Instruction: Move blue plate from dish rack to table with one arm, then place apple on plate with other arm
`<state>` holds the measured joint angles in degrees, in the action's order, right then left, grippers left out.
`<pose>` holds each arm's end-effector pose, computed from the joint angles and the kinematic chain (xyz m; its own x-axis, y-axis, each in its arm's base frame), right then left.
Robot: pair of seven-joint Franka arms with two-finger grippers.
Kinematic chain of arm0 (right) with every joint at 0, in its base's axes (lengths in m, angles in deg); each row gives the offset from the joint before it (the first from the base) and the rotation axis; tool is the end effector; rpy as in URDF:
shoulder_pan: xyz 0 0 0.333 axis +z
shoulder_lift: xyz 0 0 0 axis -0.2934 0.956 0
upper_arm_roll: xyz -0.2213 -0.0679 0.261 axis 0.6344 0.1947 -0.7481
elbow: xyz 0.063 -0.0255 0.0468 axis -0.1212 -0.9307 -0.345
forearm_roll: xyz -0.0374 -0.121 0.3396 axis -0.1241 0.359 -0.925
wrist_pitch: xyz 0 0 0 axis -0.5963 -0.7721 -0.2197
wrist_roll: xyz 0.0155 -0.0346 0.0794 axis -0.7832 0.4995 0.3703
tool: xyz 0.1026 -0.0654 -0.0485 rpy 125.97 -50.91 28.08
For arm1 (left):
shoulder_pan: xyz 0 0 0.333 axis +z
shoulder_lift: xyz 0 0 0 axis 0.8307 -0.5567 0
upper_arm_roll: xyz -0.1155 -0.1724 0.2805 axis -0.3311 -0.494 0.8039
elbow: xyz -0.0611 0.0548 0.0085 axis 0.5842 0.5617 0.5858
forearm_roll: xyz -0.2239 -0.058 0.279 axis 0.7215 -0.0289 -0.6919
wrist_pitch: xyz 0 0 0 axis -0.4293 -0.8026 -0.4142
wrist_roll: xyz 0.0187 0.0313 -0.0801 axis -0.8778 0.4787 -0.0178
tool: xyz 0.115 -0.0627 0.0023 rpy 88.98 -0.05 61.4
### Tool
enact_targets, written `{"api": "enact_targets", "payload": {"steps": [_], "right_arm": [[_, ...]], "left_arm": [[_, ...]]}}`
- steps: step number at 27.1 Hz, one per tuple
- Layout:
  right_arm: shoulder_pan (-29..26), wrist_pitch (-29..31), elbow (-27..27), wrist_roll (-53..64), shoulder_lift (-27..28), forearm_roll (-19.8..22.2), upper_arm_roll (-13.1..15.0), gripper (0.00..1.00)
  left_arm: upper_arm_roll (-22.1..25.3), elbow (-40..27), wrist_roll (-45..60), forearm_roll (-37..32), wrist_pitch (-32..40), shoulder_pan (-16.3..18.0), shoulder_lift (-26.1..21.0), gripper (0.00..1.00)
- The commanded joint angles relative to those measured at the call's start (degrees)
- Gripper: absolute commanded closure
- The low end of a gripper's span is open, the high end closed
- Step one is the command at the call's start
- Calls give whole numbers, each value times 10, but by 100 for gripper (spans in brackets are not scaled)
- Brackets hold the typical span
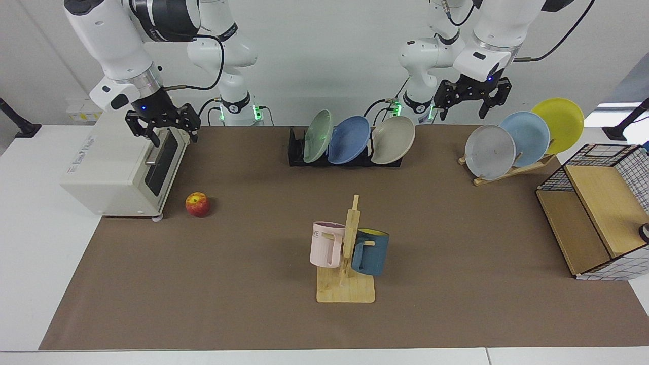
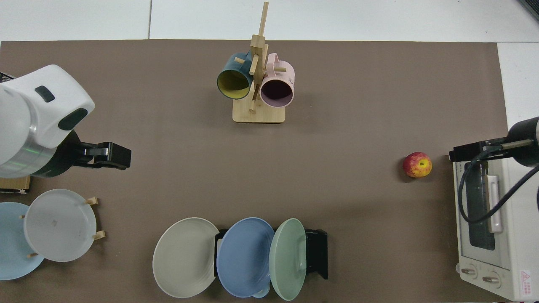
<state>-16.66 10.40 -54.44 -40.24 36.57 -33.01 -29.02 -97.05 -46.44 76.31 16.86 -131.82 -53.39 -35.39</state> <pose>0.5003 -0.0110 0.6003 0.9969 0.0785 0.0111 0.0790 -0.9953 -0.0562 0.4856 -0.1189 0.6670 0.9978 -0.0540 -0.0395 -0.0562 -0.9969 -0.0548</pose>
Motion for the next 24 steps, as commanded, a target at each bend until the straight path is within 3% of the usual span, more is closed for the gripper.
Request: {"api": "enact_targets", "payload": {"steps": [1, 16, 24], "right_arm": [[0, -10, 2, -13, -4, 1, -2, 0], [0, -10, 2, -13, -4, 0, -2, 0], [0, -10, 2, -13, -4, 0, -2, 0]], "left_arm": [[-3, -1, -4, -7, 18, 7, 10, 0], [-5, -2, 22, -7, 51, 11, 20, 0], [-5, -5, 32, 1, 25, 11, 19, 0]]}}
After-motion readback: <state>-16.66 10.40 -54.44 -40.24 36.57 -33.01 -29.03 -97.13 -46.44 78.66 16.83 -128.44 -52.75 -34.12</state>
